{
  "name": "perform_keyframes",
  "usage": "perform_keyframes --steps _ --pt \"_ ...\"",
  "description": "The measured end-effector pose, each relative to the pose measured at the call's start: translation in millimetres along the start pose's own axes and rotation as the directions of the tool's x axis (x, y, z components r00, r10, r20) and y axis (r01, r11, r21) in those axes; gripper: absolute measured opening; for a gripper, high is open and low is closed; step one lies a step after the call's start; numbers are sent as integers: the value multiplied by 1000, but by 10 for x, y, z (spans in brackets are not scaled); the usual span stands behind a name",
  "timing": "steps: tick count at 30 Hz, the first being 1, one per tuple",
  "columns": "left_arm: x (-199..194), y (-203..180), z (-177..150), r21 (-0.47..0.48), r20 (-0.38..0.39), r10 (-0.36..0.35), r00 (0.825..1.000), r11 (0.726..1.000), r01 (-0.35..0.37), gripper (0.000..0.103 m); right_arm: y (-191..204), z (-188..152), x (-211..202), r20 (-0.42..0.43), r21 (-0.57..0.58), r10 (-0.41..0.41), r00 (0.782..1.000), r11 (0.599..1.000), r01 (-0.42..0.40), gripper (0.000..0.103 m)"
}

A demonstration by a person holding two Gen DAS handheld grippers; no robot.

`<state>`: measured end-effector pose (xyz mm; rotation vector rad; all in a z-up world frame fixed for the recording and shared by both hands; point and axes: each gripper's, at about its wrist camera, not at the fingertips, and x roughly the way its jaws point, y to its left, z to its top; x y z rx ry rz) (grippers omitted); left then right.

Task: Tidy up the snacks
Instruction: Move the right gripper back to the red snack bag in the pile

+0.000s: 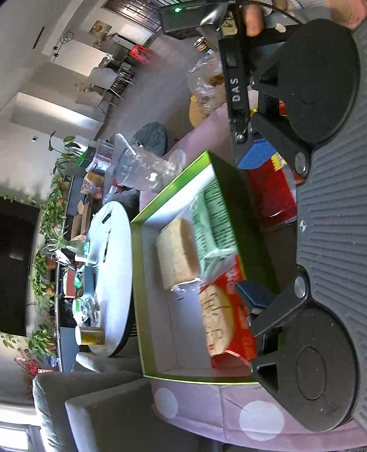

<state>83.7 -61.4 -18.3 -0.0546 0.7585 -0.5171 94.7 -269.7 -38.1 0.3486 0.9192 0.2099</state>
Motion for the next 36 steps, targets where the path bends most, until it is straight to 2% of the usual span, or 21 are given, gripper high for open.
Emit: perform_keyframes --steps 5,17,31,36 --pt "76 -17 -89 -6 -41 -4 999 1000 3 85 20 -58 22 -9 -6 -27 1000 1000 27 78" --pt "398 -15 -256 -15 -155 -2 988 1000 0 85 21 -194 113 -60 6 -17 998 1000 18 78" --pt "560 -55 -356 1 -212 -15 977 1000 15 85 49 -251 182 -72 2 -3 997 1000 3 78" --pt "589 -107 -383 33 -225 -15 974 999 23 85 57 -249 195 -66 -1 2 998 1000 -2 78"
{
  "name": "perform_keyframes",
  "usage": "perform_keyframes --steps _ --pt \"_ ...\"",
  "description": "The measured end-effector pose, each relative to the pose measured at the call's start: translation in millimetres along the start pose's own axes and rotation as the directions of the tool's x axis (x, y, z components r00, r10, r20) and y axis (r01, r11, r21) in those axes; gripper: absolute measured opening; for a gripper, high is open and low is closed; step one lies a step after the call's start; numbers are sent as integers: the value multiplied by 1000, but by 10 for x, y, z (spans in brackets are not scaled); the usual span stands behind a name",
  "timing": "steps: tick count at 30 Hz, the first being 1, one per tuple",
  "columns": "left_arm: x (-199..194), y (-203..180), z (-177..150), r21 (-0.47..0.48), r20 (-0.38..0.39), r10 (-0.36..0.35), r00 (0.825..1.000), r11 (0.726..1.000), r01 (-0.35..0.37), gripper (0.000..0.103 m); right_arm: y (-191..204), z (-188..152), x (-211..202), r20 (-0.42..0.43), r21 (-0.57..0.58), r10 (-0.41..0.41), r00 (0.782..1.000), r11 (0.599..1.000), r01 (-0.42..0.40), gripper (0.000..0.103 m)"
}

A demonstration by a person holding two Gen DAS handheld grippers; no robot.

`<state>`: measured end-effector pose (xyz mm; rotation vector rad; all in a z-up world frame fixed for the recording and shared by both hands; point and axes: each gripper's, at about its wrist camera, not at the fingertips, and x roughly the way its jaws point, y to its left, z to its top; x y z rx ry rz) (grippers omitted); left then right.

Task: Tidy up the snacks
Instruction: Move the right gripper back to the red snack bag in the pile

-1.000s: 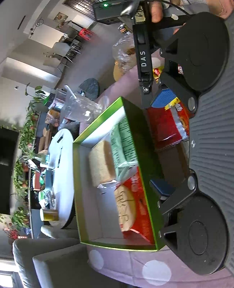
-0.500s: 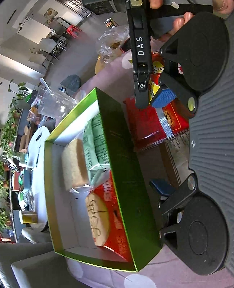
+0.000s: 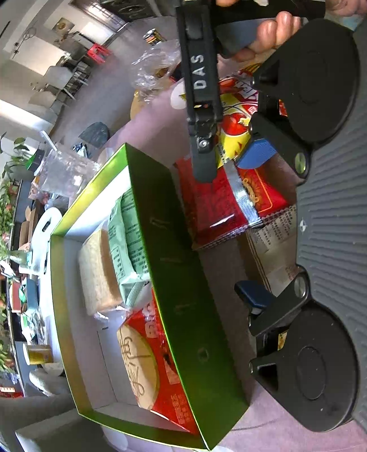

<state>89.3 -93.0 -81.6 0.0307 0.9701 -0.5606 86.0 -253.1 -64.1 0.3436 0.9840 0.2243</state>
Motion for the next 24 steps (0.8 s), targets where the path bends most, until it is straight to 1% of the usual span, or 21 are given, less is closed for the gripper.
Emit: perform_keyframes --steps 4,6,14,18,21,24 --pt "32 -53 -32 36 -15 -7 1000 999 8 89 -2 6 8 1 6 8 1000 1000 -8 63" --pt "46 -71 -46 53 -14 3 1000 999 -2 89 -2 7 15 1 2 8 1000 1000 -8 61" --pt "89 -51 26 34 -9 16 1000 999 -16 89 31 14 28 -4 -8 5 1000 1000 -5 61" --pt "165 -89 67 62 -1 23 1000 998 -23 89 35 47 47 2 -6 -10 1000 1000 10 61" --pt "207 -82 76 56 -7 -26 1000 998 27 81 33 62 65 6 -16 -8 1000 1000 8 60" --pt "193 -133 62 77 -10 -63 998 995 64 66 30 72 79 3 -20 15 1000 1000 -15 57"
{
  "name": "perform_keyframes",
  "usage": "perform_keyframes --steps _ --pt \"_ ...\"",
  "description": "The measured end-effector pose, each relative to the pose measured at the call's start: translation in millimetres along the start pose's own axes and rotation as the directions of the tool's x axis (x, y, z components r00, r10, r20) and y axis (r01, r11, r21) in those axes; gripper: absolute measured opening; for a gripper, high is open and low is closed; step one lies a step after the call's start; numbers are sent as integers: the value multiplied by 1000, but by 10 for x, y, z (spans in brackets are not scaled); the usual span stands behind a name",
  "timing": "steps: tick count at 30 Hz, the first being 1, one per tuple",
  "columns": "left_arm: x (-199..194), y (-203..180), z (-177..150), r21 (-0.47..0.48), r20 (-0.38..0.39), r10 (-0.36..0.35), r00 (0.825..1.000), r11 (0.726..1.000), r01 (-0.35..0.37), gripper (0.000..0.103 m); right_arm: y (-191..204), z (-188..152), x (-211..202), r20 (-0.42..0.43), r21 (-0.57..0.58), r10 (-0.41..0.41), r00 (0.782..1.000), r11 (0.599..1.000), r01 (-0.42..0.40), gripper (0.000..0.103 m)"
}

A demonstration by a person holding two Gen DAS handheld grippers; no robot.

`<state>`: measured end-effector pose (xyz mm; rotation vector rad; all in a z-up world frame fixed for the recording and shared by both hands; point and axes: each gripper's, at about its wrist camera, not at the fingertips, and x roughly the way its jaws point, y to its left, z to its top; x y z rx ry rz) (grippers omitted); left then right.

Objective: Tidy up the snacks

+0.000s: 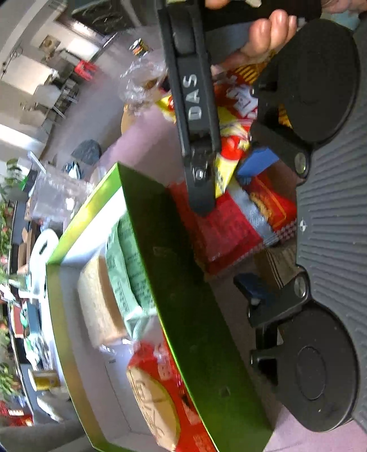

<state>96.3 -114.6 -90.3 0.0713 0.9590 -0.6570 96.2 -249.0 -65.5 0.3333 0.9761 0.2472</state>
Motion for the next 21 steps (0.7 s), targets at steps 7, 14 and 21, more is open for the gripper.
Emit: perform_keyframes --steps 7,14,21 --pt "-144 -105 -25 20 37 6 999 1000 -6 64 119 -22 -105 32 -43 34 999 999 -32 53" --pt "-486 -216 13 65 152 42 988 996 -53 64 268 18 -399 132 -110 91 987 991 -76 53" --pt "-703 -316 16 118 237 85 968 986 -115 64 353 95 -537 199 -165 144 969 980 -112 53"
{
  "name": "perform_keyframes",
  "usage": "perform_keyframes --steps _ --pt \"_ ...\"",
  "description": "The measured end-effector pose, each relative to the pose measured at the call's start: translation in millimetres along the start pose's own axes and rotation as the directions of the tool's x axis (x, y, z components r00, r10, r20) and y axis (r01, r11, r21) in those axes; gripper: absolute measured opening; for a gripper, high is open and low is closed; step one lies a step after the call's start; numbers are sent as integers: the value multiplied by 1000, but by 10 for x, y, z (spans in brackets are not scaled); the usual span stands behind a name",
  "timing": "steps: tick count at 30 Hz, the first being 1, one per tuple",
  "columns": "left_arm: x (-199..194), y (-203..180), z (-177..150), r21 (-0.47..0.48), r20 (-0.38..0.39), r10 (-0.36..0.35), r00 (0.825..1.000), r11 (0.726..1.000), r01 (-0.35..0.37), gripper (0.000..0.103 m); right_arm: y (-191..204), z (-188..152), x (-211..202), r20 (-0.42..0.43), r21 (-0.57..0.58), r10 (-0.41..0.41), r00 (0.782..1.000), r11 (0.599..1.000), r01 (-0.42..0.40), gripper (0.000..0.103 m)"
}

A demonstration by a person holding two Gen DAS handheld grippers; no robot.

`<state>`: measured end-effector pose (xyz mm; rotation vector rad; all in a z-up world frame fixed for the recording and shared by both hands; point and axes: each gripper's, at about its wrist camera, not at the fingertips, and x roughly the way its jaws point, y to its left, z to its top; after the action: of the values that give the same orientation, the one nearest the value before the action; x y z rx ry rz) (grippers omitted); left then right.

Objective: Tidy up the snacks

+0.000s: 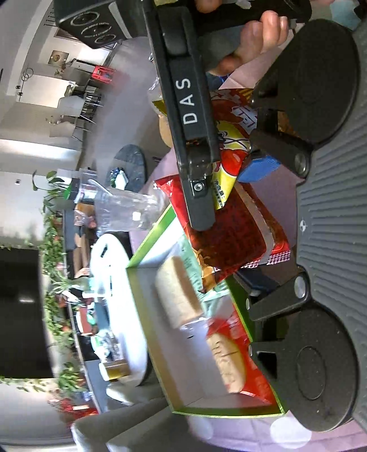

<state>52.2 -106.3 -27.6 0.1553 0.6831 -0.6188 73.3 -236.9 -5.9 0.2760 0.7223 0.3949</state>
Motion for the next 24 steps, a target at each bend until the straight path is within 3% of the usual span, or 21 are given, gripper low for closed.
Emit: perform_keyframes --steps 16,24 --pt "-155 -83 25 63 47 -4 999 998 1 64 -13 30 -117 18 12 58 998 998 -58 53" --pt "-330 -129 105 109 119 4 993 994 -17 64 37 159 -247 63 -24 90 994 996 -89 53"
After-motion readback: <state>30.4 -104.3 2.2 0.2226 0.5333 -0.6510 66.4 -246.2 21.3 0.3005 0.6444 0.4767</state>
